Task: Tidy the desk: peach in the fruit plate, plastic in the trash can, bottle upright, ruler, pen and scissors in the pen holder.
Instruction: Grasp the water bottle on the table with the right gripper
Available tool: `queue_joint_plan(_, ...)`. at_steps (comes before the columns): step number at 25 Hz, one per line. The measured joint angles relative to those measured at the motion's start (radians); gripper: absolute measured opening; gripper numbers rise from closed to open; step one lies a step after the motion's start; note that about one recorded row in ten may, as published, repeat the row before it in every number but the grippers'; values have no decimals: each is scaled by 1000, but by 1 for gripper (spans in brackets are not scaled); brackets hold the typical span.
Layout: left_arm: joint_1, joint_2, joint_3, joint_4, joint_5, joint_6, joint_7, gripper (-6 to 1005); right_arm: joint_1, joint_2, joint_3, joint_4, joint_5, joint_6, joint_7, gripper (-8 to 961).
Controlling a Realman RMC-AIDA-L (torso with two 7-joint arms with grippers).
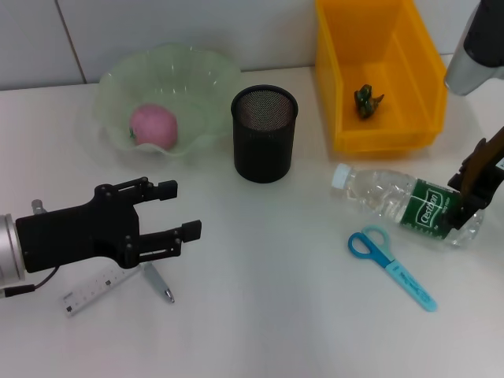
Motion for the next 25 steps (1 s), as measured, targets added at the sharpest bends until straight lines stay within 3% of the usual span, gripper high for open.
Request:
queue_joint_plan(13, 0, 0, 0, 3, 0, 1, -5, 727, 5, 4, -13, 68, -20, 70, -6, 814)
queue_joint_plan(25, 2, -3, 0, 4, 0, 2, -9, 725, 7, 22, -22, 125, -21, 142, -25, 809)
